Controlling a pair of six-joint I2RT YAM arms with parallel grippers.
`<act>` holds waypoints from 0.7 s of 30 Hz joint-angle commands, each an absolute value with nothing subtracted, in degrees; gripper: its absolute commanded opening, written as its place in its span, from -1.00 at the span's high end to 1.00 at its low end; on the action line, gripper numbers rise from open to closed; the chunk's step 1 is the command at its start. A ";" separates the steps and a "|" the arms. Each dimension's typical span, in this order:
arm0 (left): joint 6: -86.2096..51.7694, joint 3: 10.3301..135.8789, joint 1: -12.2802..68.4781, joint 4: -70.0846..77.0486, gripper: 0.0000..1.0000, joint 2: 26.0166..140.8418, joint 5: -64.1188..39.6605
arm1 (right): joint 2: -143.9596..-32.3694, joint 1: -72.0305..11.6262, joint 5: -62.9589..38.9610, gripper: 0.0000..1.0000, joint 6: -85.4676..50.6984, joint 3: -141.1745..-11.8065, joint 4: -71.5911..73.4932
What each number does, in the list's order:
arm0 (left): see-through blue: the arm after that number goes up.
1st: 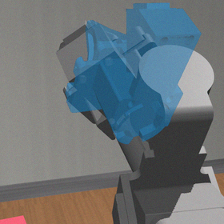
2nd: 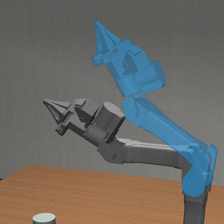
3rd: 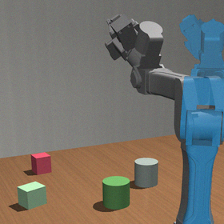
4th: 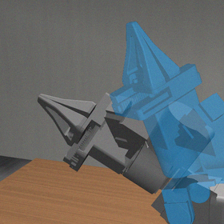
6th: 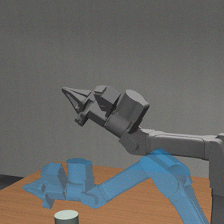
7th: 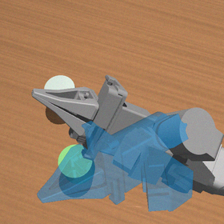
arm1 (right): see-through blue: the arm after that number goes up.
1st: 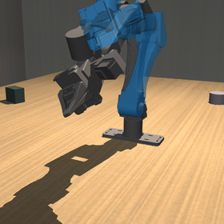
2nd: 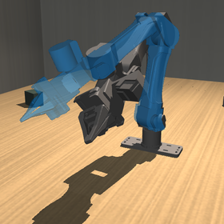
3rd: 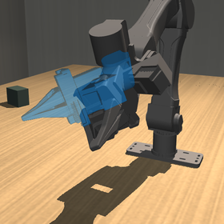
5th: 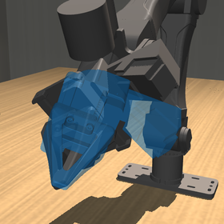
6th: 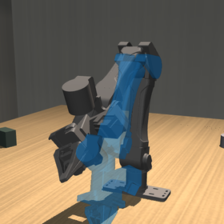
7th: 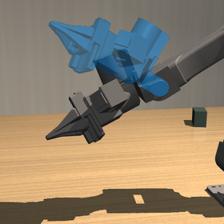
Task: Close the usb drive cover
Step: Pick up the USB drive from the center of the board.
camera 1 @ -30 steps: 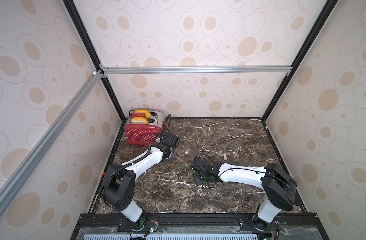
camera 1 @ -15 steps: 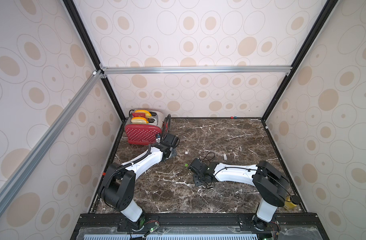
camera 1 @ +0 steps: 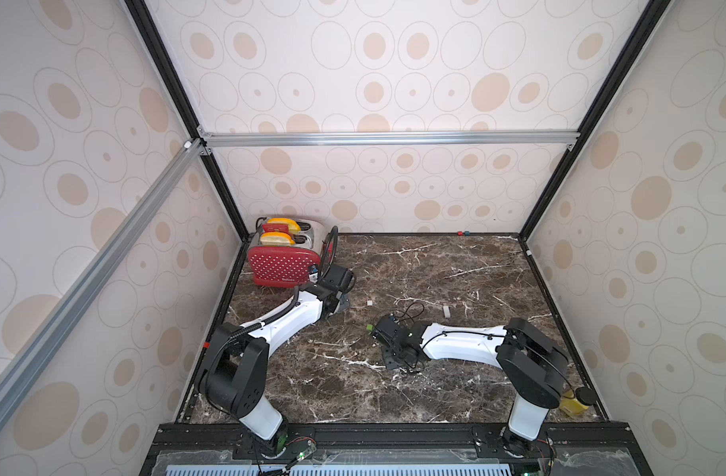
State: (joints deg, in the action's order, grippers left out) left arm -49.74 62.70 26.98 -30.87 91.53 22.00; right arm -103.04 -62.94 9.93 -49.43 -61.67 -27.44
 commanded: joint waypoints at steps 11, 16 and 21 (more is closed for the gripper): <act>-48.33 66.42 26.59 -31.99 -0.98 97.83 15.75 | -102.92 -63.46 12.87 0.67 -48.53 -59.98 -29.53; -46.66 67.90 27.10 -32.10 -0.98 99.61 12.97 | -102.10 -63.42 13.94 0.67 -48.48 -59.19 -30.20; -43.69 71.16 28.71 -33.17 -0.98 102.18 8.69 | -99.87 -62.78 14.93 0.68 -48.42 -57.16 -30.46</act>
